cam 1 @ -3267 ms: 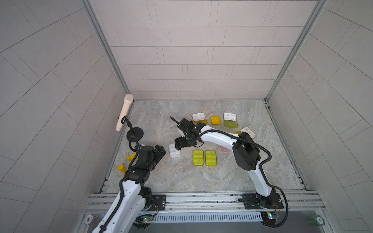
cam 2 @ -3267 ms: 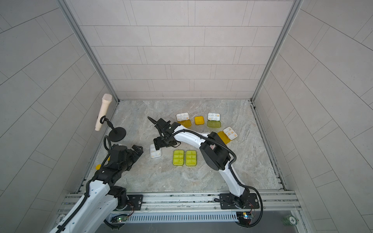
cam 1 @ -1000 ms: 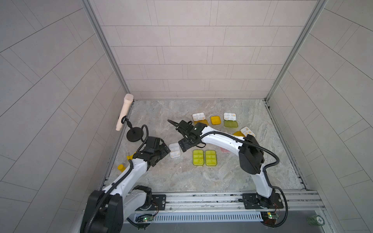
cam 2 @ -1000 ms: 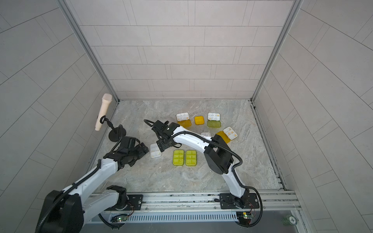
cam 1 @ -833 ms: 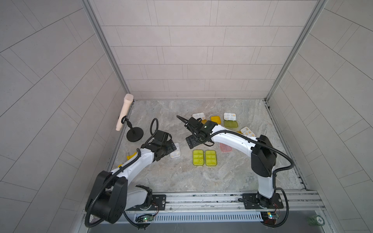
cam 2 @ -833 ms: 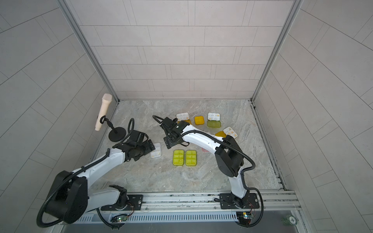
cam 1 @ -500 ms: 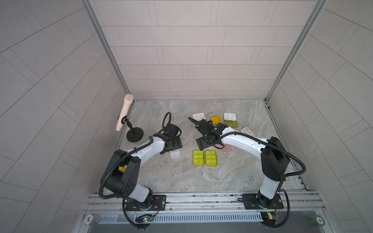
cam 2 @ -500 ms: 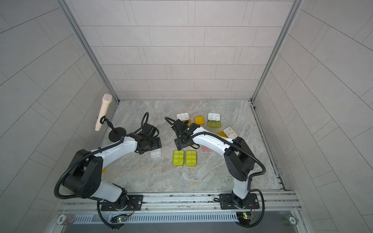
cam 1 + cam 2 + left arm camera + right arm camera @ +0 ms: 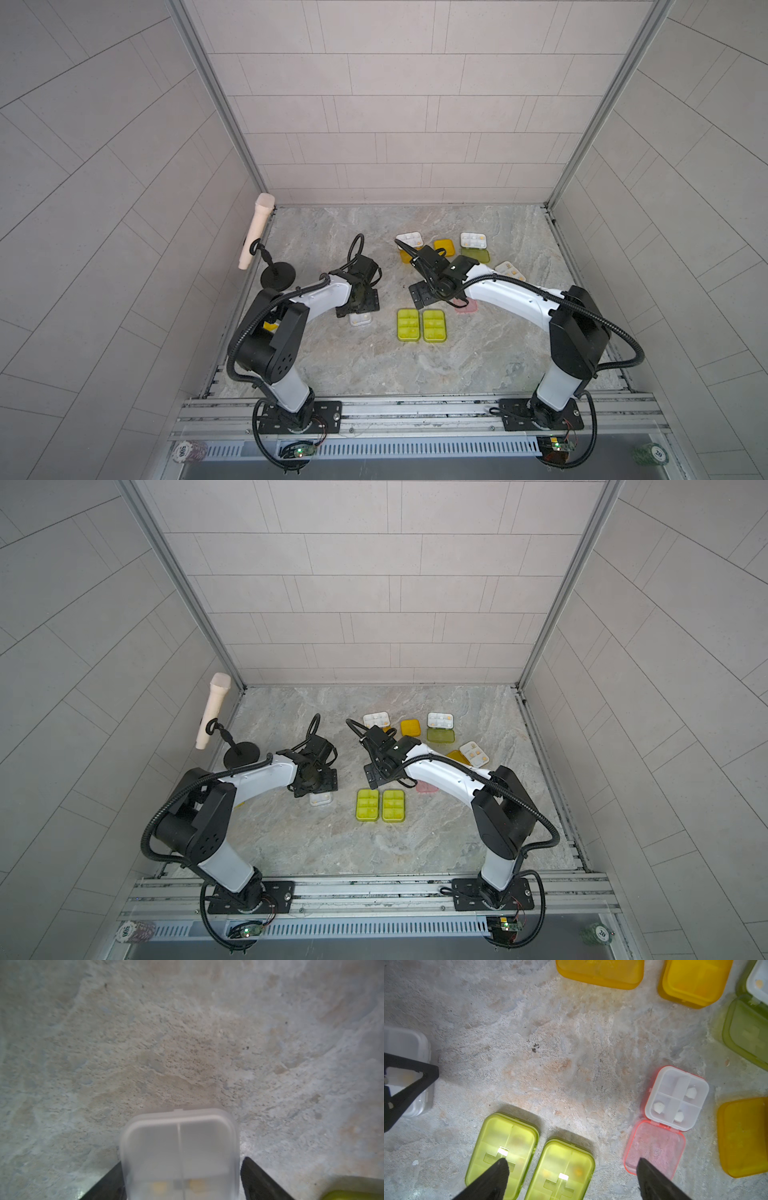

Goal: Close pillboxes
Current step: Move the pillbox to the center of the board.

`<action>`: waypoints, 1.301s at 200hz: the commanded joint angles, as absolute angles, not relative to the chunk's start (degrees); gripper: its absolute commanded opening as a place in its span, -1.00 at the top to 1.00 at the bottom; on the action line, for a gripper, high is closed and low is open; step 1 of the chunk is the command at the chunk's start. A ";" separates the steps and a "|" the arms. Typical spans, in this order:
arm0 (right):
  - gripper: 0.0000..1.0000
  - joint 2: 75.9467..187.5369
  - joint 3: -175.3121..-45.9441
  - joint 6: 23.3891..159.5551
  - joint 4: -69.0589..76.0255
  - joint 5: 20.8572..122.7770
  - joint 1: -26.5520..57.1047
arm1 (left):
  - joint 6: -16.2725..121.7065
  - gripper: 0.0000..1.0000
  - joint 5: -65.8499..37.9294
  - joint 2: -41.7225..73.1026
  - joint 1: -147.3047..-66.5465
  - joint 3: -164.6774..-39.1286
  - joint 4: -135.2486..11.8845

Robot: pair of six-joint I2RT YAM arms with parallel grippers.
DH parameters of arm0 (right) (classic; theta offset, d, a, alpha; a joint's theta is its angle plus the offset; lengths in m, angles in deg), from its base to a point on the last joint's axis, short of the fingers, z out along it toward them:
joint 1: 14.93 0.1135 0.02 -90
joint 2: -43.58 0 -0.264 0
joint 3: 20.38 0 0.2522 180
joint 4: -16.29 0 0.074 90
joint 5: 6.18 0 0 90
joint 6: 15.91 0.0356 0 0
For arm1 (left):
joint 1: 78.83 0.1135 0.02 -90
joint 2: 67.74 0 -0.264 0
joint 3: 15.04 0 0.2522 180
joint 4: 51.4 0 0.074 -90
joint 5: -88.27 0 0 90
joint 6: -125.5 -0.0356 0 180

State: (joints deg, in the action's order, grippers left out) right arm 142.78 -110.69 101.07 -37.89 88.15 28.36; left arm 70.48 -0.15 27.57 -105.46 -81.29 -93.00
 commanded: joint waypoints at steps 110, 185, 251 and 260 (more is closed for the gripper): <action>-0.90 140.40 -109.83 101.16 -37.93 88.81 26.08 | 76.71 -0.37 0.85 25.27 -118.30 -80.87 -92.54; -0.90 139.31 -109.02 101.16 -37.82 88.89 25.49 | 78.92 -0.37 1.08 24.39 -120.56 -78.29 -91.71; -0.90 138.70 -109.11 101.07 -38.08 89.32 24.92 | 78.64 -0.42 0.13 24.63 -120.84 -78.11 -91.10; -0.91 138.67 -109.11 101.07 -38.08 89.34 24.84 | 78.61 -0.43 -0.06 24.77 -120.93 -78.12 -90.95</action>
State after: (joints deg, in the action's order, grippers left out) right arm 141.16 -109.53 101.09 -37.61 88.09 25.21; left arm 77.71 -0.10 25.45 -120.45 -78.91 -91.10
